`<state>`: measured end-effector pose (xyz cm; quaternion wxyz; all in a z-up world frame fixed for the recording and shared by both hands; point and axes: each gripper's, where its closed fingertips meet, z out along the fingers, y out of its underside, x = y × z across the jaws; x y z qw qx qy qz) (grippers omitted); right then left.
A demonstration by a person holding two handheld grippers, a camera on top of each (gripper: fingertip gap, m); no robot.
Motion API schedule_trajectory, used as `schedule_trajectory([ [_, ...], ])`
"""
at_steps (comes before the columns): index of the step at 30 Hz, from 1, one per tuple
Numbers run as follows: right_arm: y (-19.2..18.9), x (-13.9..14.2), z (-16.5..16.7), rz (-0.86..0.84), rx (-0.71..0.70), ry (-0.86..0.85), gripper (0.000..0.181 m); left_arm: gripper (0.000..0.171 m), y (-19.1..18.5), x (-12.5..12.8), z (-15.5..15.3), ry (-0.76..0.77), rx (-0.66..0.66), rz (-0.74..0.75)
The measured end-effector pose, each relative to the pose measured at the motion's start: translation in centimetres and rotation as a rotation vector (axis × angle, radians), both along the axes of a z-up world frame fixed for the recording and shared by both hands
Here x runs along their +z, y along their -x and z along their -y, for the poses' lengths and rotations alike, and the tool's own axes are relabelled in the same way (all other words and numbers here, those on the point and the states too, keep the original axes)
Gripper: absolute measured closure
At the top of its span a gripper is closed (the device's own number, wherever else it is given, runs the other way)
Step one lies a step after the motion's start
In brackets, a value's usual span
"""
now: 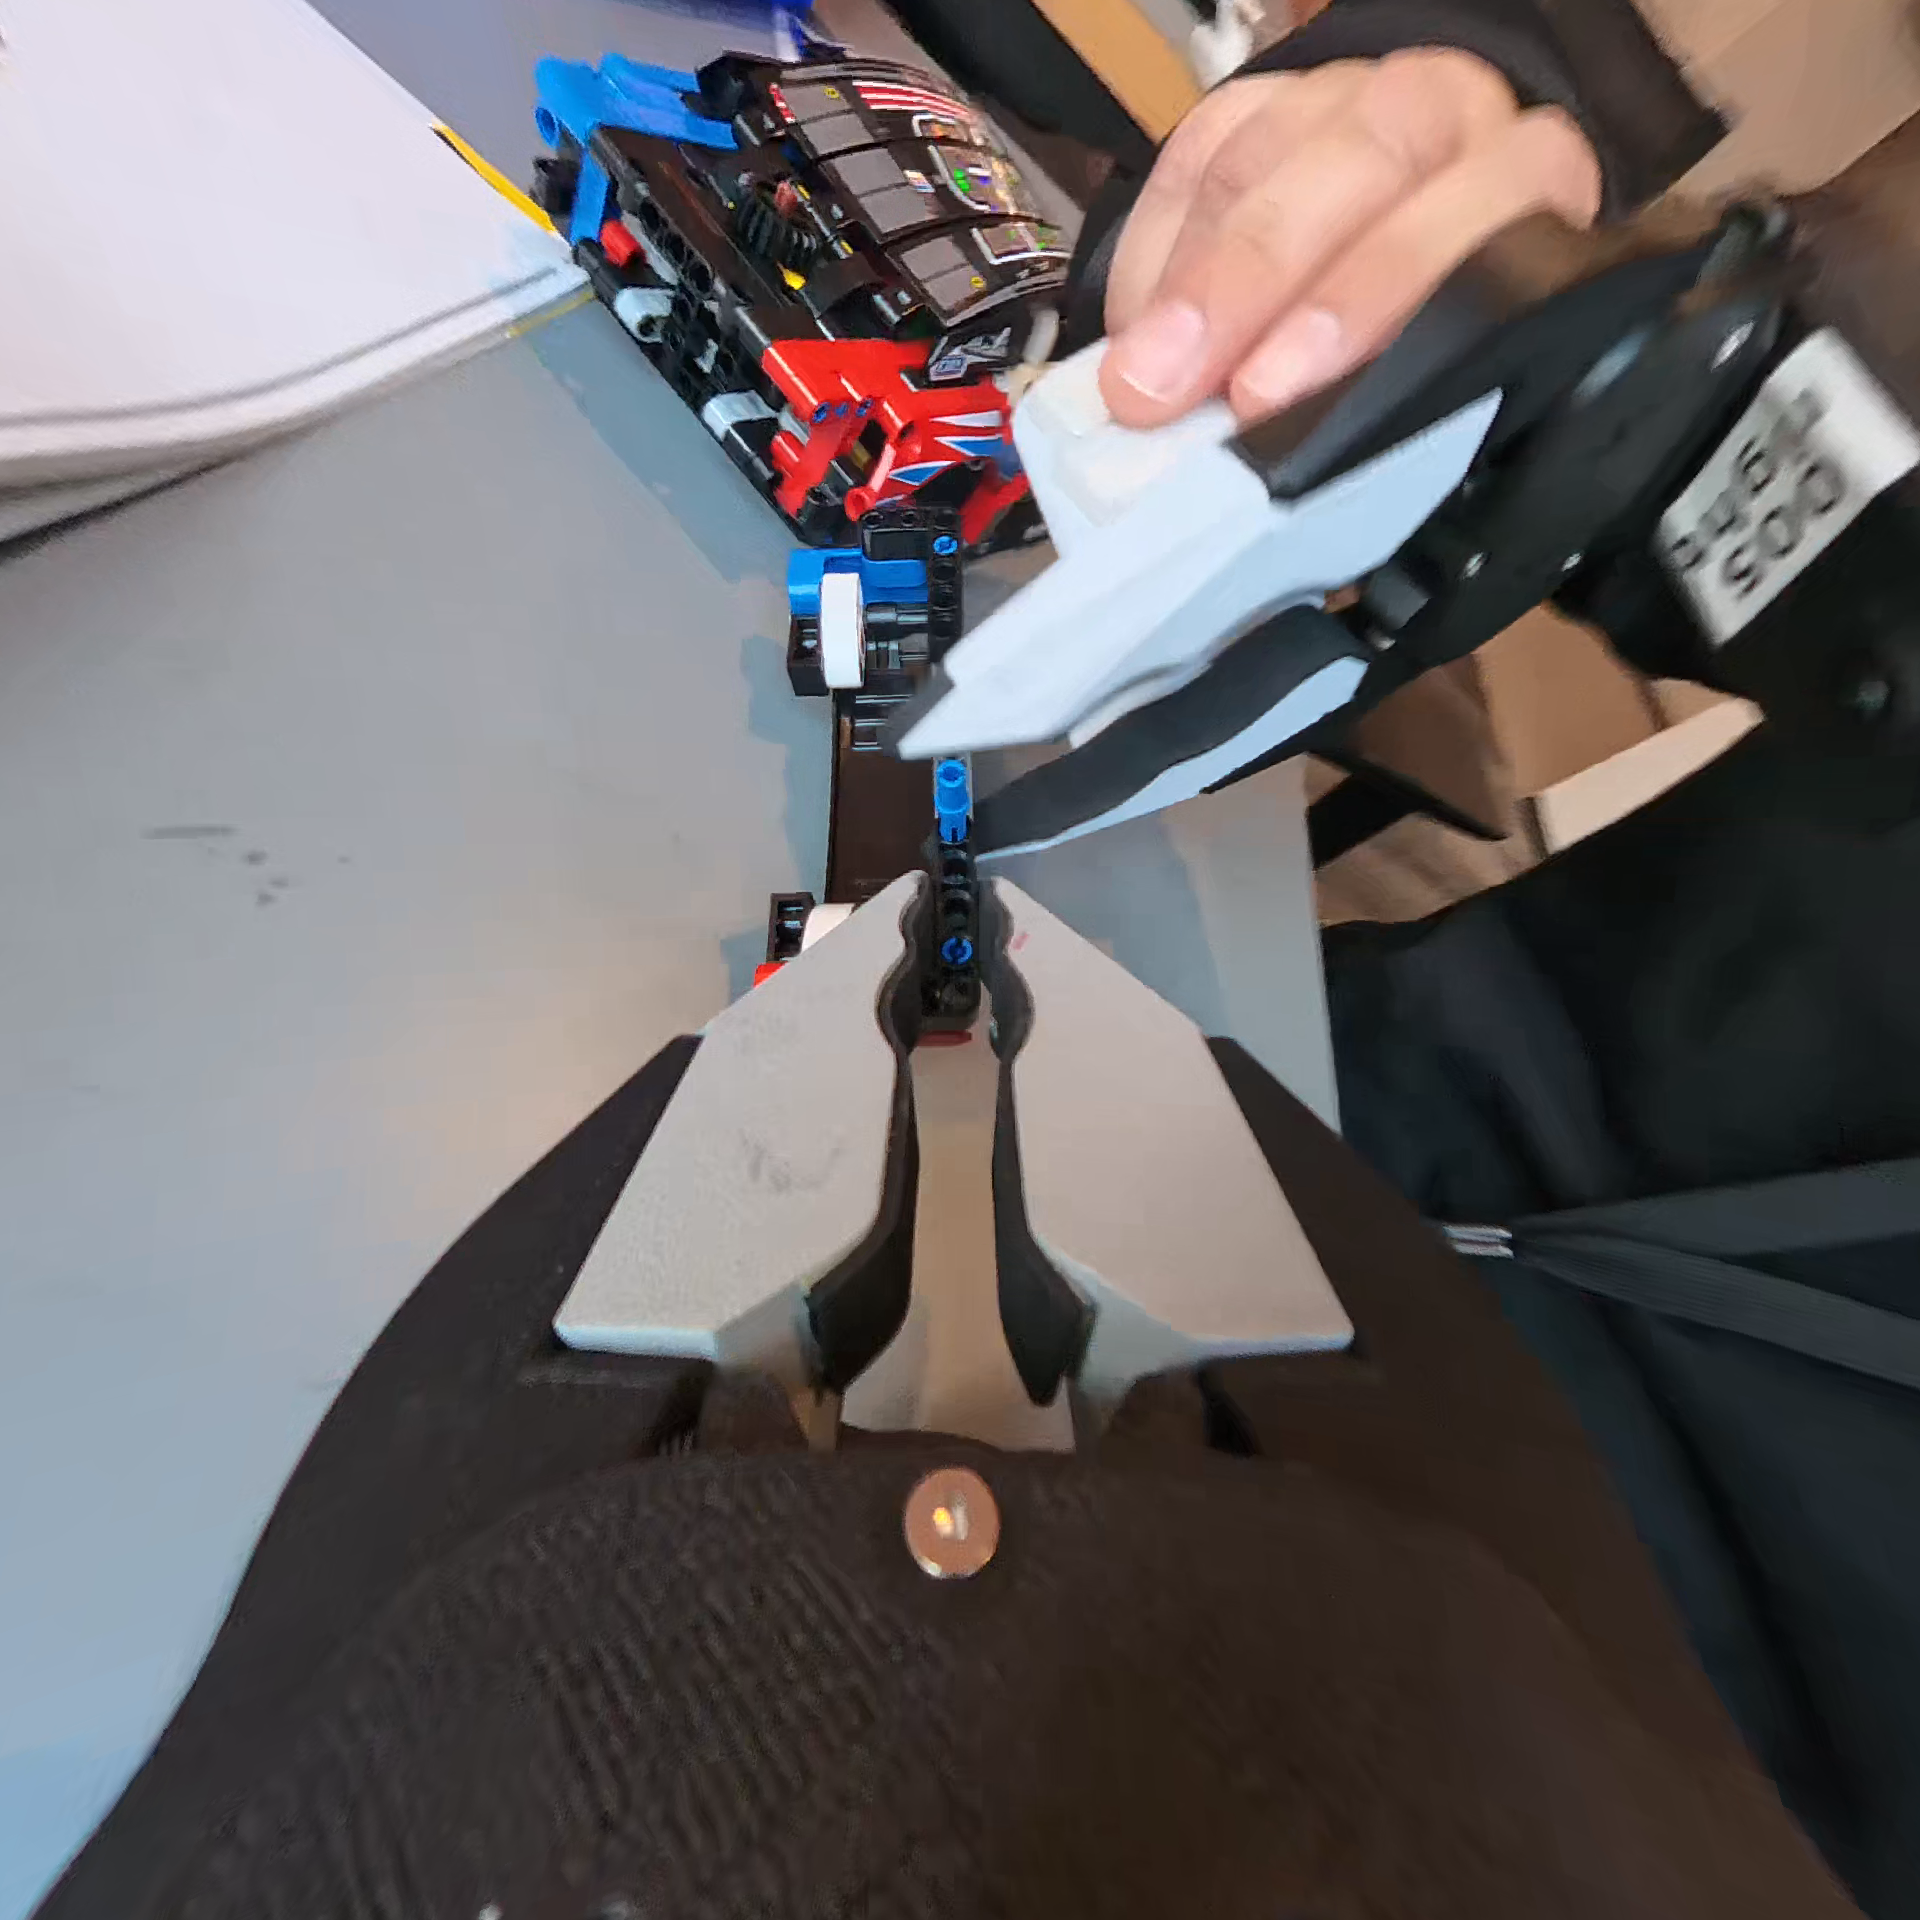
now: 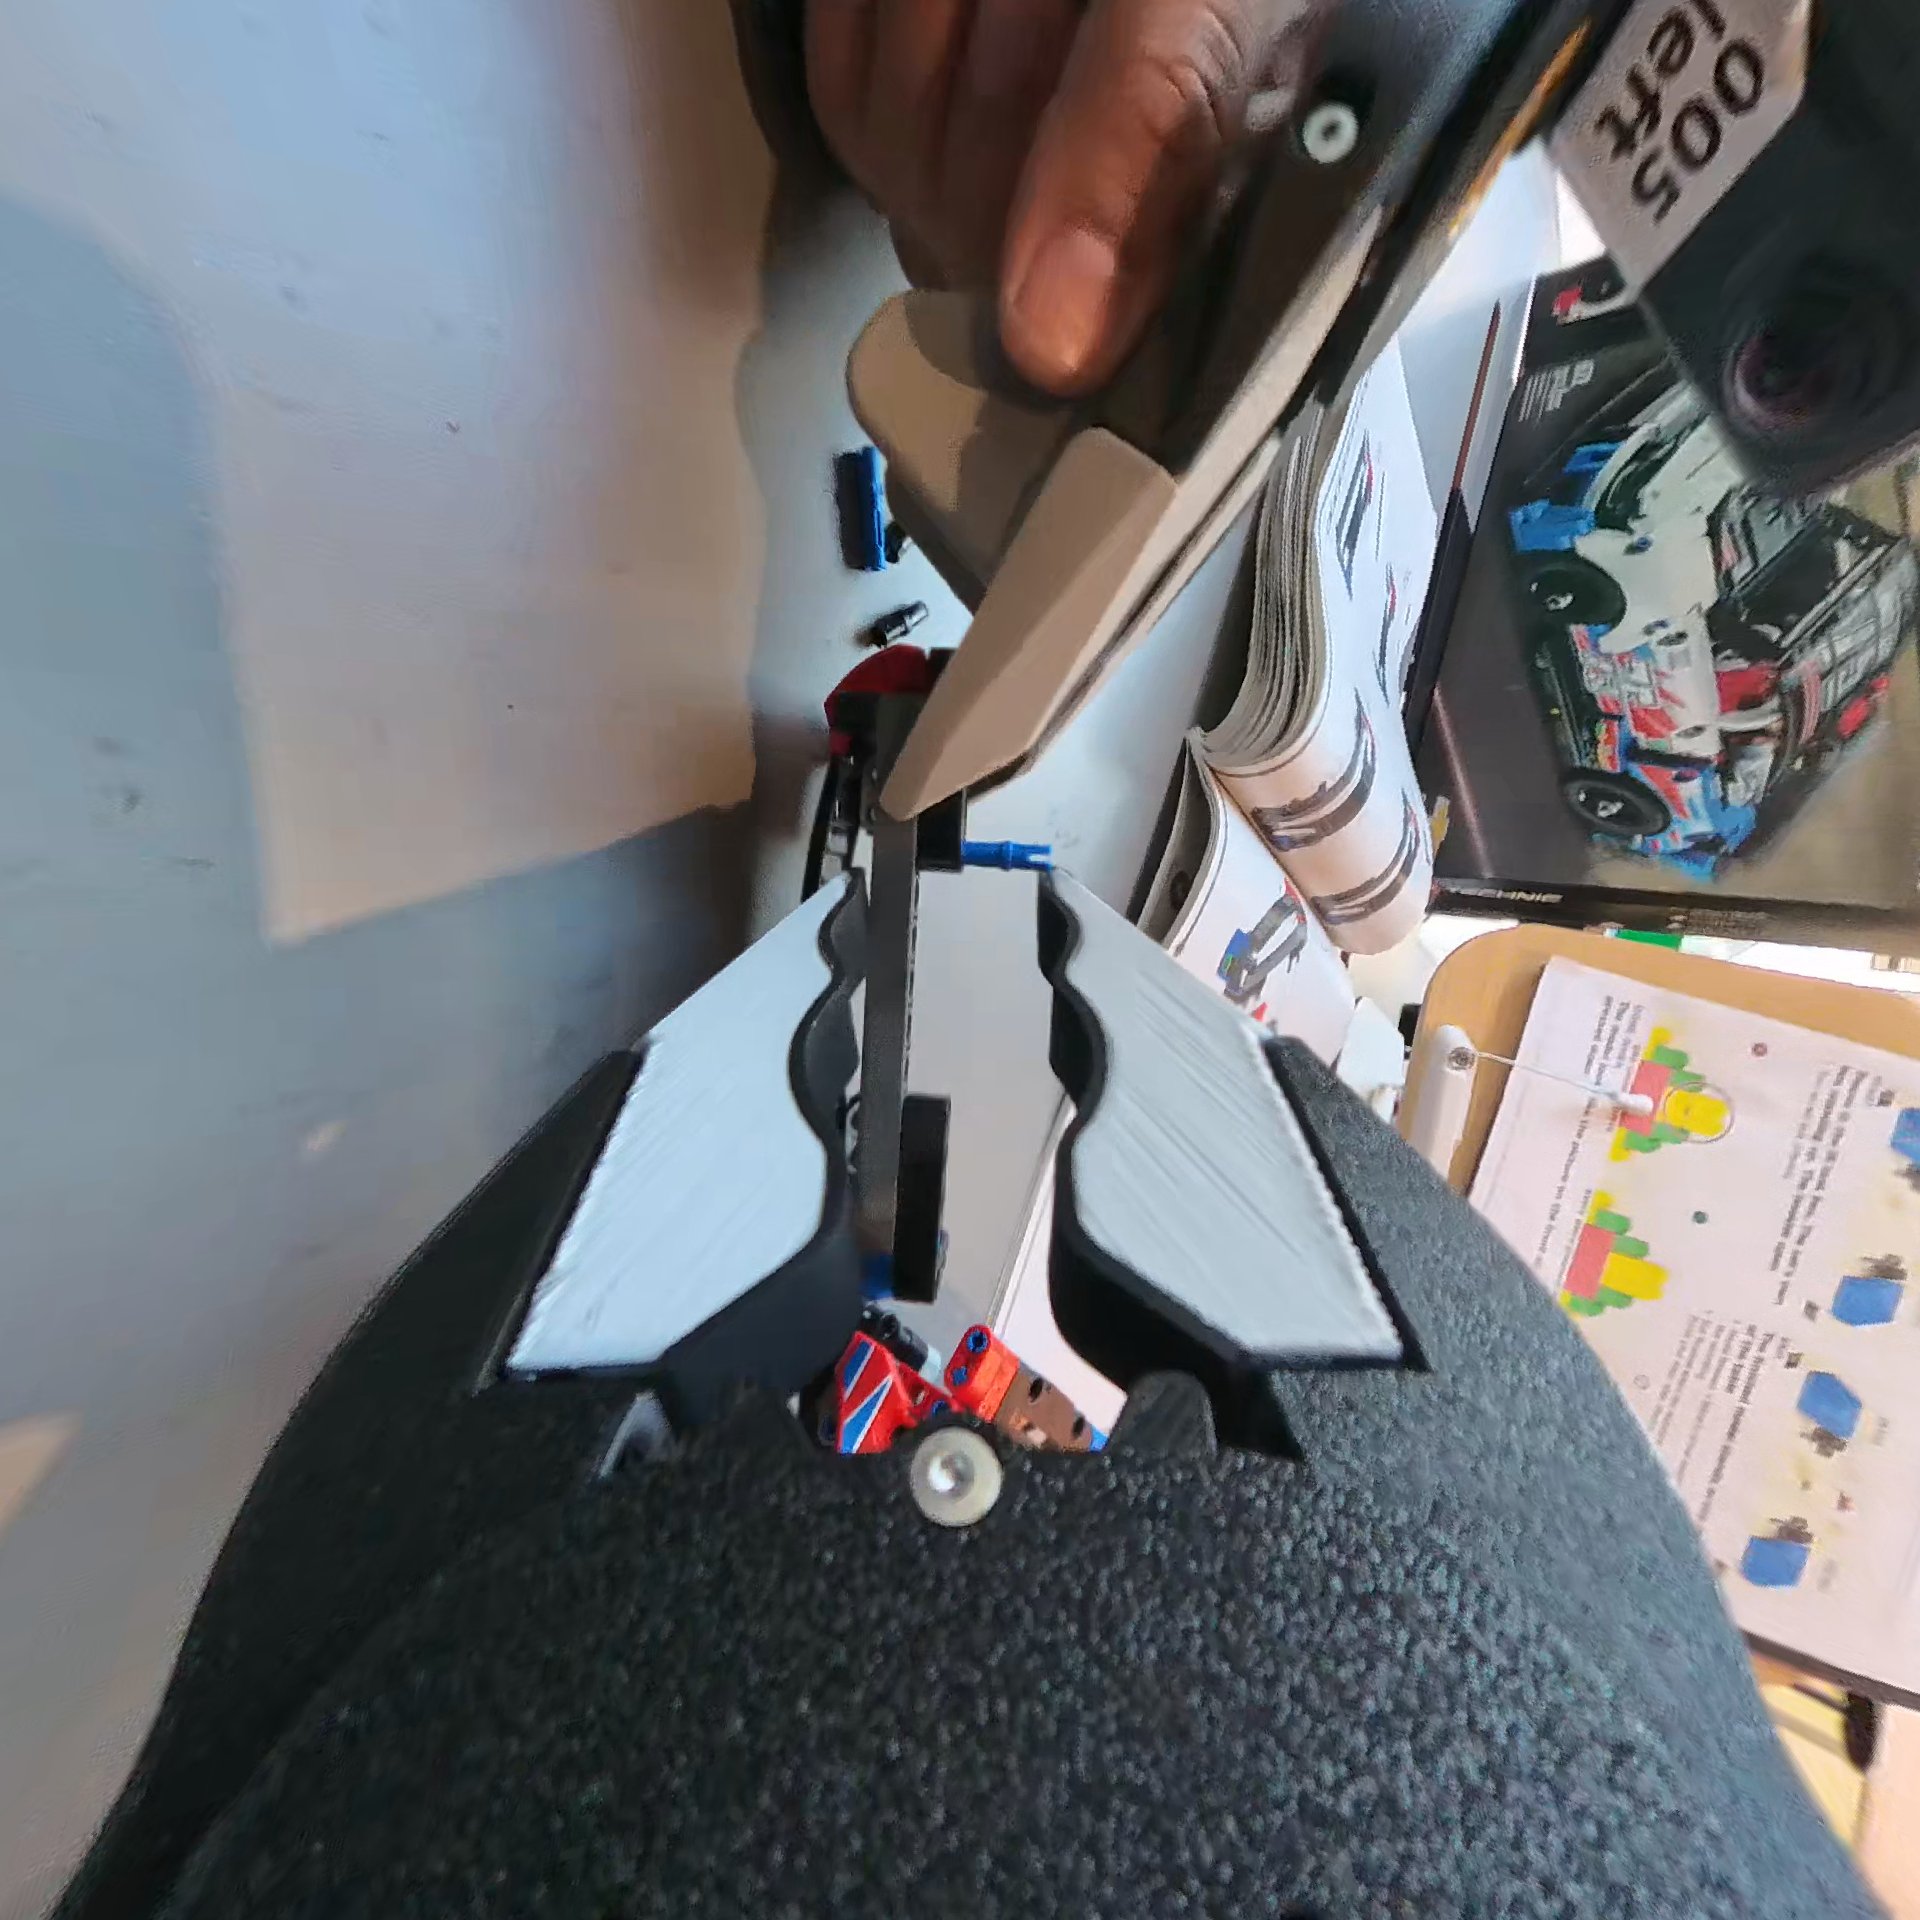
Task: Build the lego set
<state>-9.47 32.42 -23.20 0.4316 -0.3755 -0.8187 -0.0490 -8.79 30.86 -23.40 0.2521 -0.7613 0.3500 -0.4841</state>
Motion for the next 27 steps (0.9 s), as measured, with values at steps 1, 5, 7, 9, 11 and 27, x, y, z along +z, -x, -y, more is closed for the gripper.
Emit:
schedule_trajectory([
  [1,0.1,0.1,0.0,-0.002,0.006,-0.015,0.149,0.167,0.0,0.1,0.0,0.012,-0.004,0.011],
  [5,0.4,0.3,-0.1,0.011,0.035,-0.034,0.149,0.167,-0.1,0.3,0.1,0.042,-0.010,0.034],
  [7,0.4,0.4,0.1,0.015,0.056,-0.034,0.150,0.167,-0.1,0.4,0.3,0.069,-0.021,0.055],
  [9,0.2,0.1,0.1,0.032,0.045,-0.005,0.167,0.166,-0.1,0.6,0.1,0.072,-0.012,0.066],
  [11,0.3,0.1,-0.2,0.009,0.015,0.029,0.172,0.166,0.2,1.0,-0.4,0.037,0.014,0.055],
  [27,0.3,-0.1,-2.0,-0.065,-0.220,0.361,0.173,0.150,1.2,1.3,-3.2,-0.927,0.132,-0.529],
])
